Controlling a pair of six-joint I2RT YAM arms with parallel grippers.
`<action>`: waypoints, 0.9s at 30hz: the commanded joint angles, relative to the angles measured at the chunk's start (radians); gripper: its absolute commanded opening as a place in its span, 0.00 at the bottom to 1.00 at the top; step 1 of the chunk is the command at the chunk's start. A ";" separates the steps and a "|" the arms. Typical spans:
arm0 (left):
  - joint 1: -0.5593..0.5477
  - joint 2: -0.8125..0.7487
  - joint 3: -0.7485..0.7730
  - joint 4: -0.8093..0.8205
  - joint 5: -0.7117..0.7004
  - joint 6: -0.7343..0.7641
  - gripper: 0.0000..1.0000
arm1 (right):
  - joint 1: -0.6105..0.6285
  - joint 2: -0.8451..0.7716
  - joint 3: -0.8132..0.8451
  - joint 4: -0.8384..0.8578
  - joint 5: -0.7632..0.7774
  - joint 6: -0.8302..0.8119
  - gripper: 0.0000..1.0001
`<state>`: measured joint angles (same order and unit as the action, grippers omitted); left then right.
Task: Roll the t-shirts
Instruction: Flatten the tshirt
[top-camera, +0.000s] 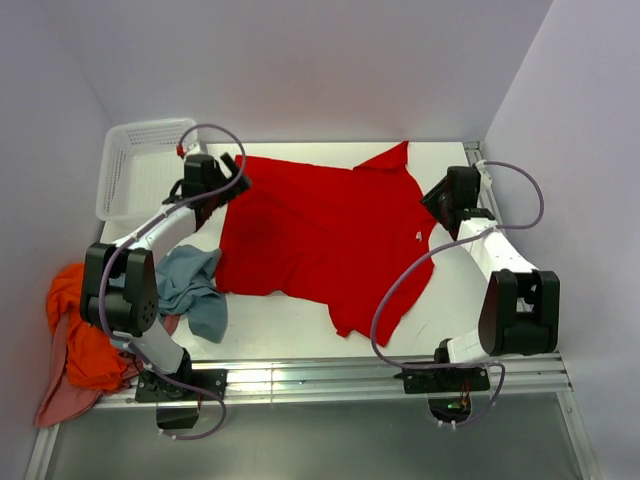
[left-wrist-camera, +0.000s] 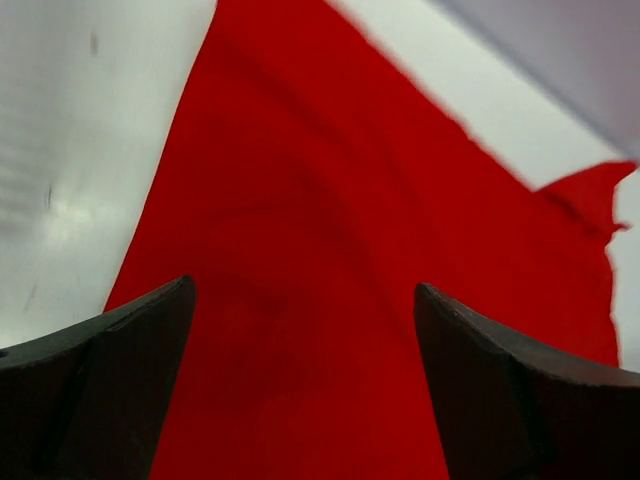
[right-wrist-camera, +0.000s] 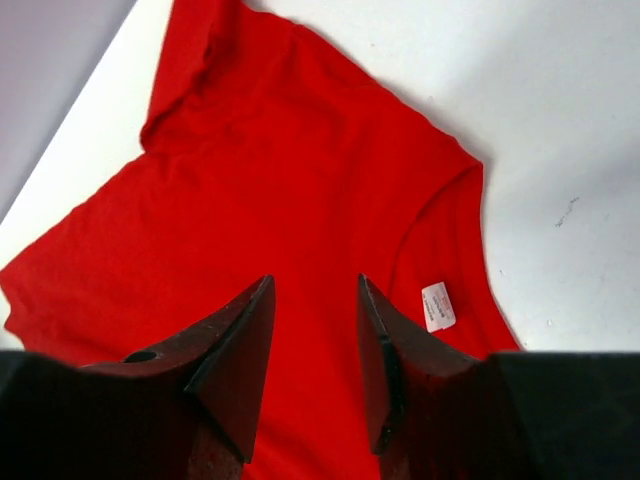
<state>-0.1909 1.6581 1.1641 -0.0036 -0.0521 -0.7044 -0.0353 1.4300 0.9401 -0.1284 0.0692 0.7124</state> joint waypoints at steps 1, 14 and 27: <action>-0.016 -0.029 -0.086 0.047 0.061 -0.032 0.95 | 0.006 0.047 0.003 0.010 0.044 0.035 0.45; -0.044 -0.008 -0.159 0.027 0.057 -0.014 0.95 | 0.002 0.398 0.221 -0.109 0.138 0.127 0.26; -0.044 -0.046 -0.202 0.007 0.060 -0.026 0.95 | -0.109 0.543 0.387 -0.226 0.047 0.110 0.07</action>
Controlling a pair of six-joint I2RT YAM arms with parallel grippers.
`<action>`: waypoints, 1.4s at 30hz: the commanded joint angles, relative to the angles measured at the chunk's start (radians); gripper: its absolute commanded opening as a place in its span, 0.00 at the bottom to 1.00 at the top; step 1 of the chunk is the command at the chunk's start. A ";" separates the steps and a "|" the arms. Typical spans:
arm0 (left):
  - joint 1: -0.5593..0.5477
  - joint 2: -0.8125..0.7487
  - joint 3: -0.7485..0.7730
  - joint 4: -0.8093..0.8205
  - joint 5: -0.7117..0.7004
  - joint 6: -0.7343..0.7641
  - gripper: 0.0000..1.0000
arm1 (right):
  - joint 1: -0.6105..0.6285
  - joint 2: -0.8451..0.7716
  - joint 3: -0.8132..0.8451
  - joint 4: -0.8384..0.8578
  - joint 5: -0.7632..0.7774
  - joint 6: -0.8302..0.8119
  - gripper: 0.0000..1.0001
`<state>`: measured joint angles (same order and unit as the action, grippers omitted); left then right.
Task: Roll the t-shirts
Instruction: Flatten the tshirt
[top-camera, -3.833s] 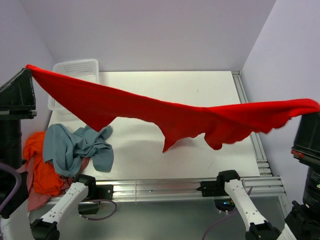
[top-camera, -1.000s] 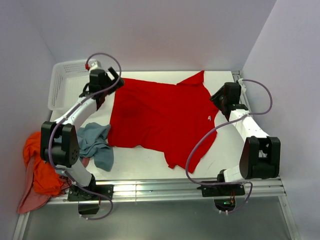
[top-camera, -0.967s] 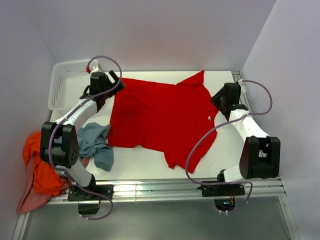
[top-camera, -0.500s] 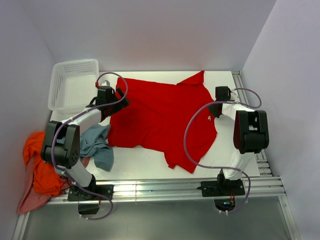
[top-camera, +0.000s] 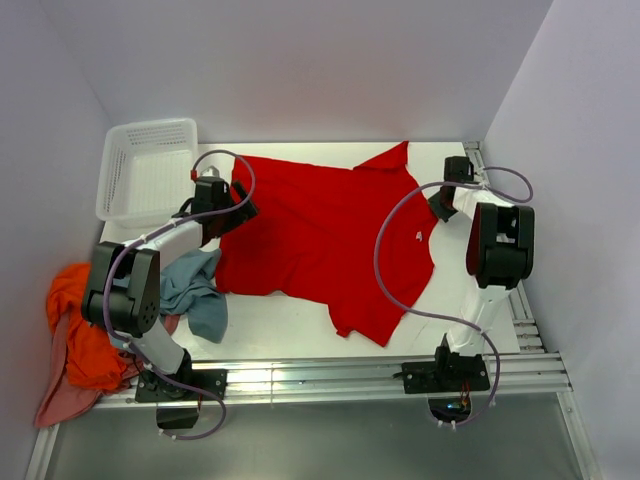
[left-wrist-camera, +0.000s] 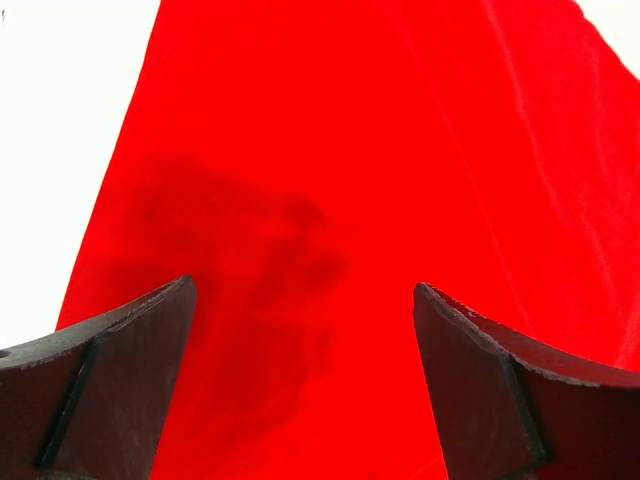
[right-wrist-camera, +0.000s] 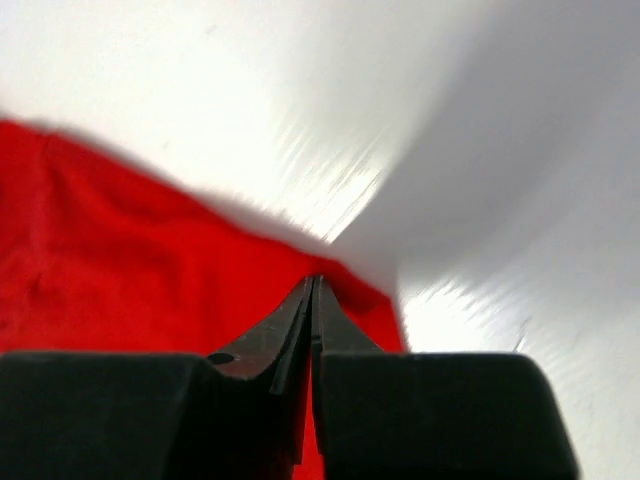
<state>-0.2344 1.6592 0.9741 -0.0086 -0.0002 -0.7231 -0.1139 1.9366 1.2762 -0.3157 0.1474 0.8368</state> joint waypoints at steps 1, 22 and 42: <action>0.000 -0.055 -0.015 0.012 0.008 -0.007 0.95 | -0.032 0.038 0.057 -0.042 -0.035 -0.016 0.06; 0.000 -0.449 -0.313 -0.077 -0.041 -0.058 0.95 | -0.010 -0.146 -0.115 0.033 -0.083 -0.013 0.05; 0.257 -0.598 -0.480 -0.382 -0.328 -0.269 0.78 | -0.012 0.039 0.095 -0.166 -0.002 0.082 0.00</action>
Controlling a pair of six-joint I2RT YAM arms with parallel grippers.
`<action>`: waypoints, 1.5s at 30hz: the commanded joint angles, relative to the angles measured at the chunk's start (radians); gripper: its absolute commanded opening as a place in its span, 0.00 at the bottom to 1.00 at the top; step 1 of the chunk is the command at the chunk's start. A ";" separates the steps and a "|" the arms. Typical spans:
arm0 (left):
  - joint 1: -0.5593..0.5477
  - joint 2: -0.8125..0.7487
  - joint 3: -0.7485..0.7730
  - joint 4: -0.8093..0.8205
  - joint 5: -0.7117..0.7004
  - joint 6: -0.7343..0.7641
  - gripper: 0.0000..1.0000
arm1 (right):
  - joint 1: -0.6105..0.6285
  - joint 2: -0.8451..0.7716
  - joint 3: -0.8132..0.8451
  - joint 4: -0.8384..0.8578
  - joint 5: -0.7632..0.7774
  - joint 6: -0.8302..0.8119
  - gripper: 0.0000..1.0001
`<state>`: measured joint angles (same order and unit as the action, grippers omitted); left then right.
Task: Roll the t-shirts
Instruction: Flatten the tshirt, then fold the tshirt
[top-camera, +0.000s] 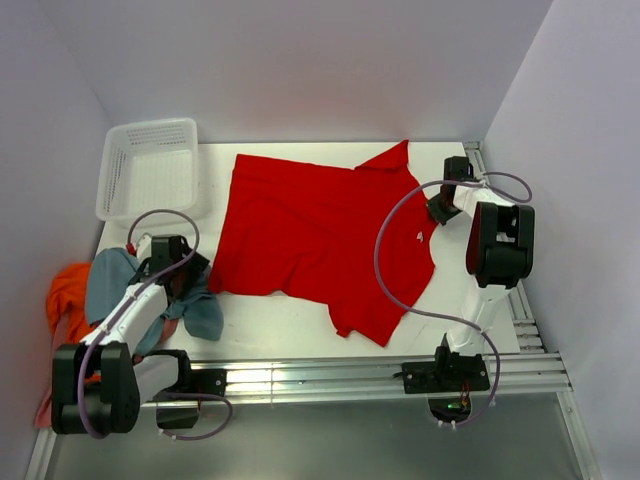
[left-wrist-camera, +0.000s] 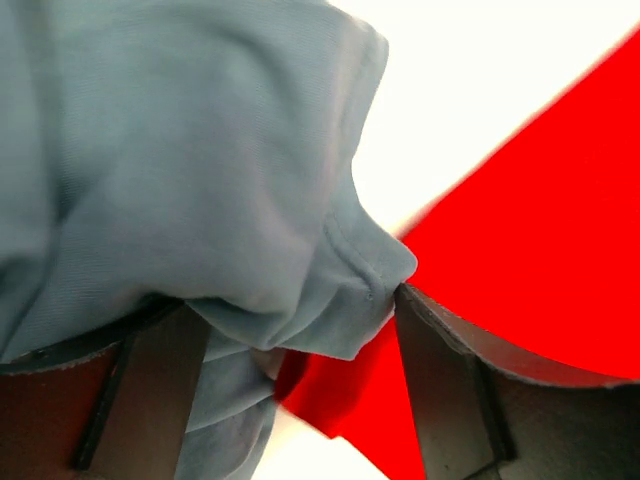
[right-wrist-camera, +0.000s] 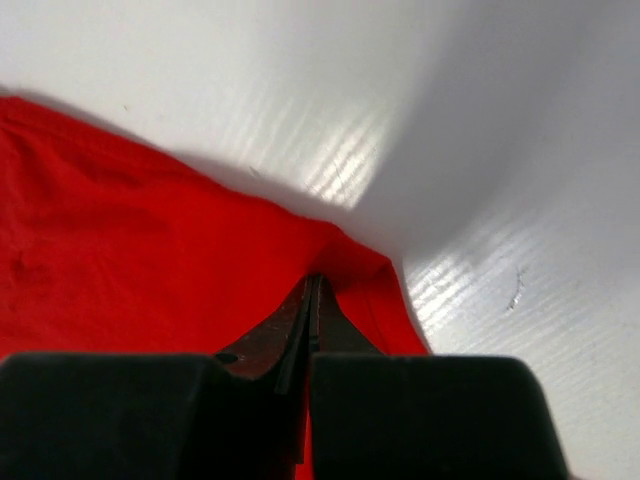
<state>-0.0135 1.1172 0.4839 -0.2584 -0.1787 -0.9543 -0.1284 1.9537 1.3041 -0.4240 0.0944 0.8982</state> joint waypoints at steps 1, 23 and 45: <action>0.071 -0.077 -0.005 -0.139 -0.153 -0.043 0.78 | 0.003 0.028 0.075 -0.061 0.053 0.022 0.00; 0.201 -0.356 0.105 -0.243 -0.358 -0.079 0.76 | -0.083 0.154 0.268 -0.111 0.018 0.007 0.00; 0.088 -0.310 0.055 0.123 0.165 0.138 0.99 | -0.059 -0.291 -0.021 0.100 -0.219 -0.114 0.50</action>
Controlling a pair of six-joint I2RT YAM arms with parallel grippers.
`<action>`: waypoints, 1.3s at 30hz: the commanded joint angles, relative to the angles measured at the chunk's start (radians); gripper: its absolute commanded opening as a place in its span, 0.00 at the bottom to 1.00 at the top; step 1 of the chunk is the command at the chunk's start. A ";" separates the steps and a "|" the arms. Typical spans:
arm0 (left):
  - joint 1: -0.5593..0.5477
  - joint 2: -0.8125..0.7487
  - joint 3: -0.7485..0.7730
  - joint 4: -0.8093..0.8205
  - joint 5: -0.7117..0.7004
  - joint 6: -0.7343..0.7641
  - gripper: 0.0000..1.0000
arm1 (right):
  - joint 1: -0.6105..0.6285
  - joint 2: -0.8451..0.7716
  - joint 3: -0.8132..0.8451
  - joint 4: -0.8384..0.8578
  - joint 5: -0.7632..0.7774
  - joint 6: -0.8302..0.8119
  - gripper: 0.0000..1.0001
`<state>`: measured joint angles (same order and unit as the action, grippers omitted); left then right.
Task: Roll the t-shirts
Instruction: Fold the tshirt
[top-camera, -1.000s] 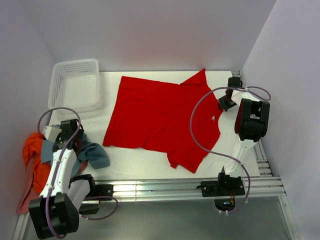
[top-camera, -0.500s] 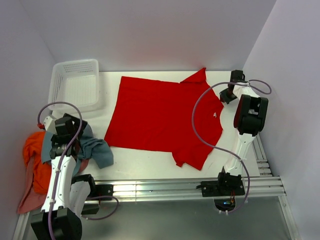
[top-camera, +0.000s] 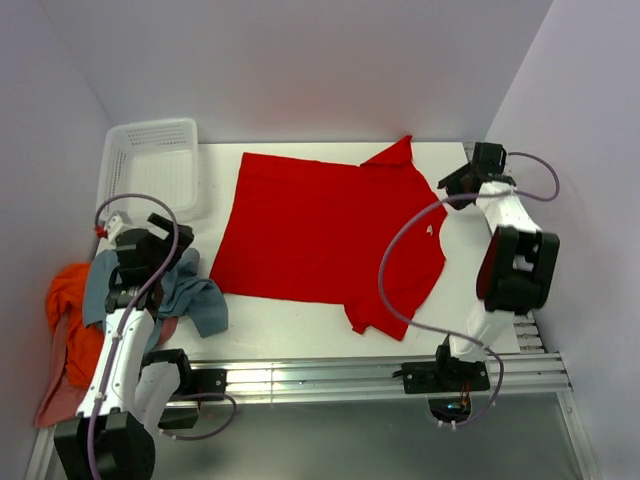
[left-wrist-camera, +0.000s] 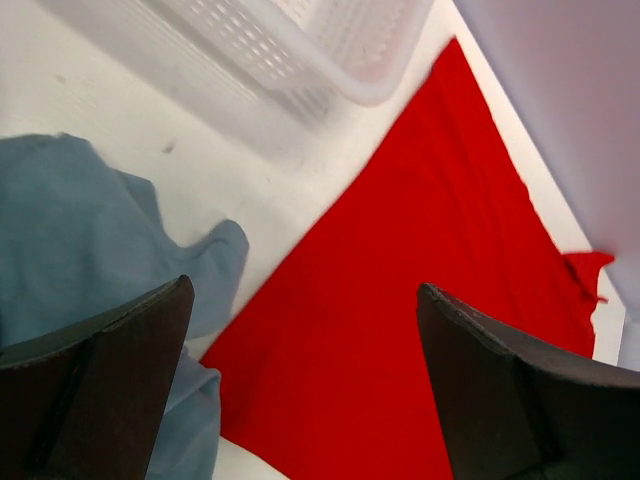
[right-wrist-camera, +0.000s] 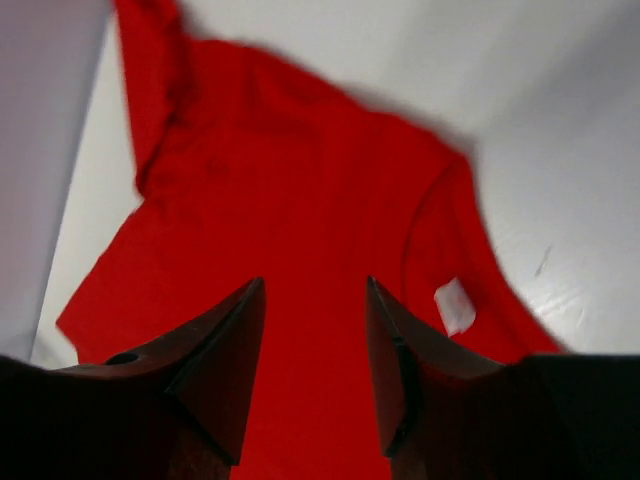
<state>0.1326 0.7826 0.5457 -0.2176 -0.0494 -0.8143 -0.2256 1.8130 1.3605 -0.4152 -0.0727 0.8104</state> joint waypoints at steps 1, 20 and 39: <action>-0.083 0.047 -0.009 0.090 0.019 -0.008 0.99 | 0.072 -0.228 -0.157 0.113 -0.050 -0.027 0.52; -0.808 0.408 0.164 0.234 -0.010 0.030 0.97 | 0.416 -0.836 -0.754 -0.115 0.067 -0.102 0.61; -1.266 0.809 0.260 0.455 0.006 -0.163 0.94 | 0.454 -1.067 -0.880 -0.198 0.051 -0.002 0.57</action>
<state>-1.1110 1.5589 0.7620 0.1360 -0.0509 -0.9245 0.2203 0.7719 0.4721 -0.6315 -0.0238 0.7879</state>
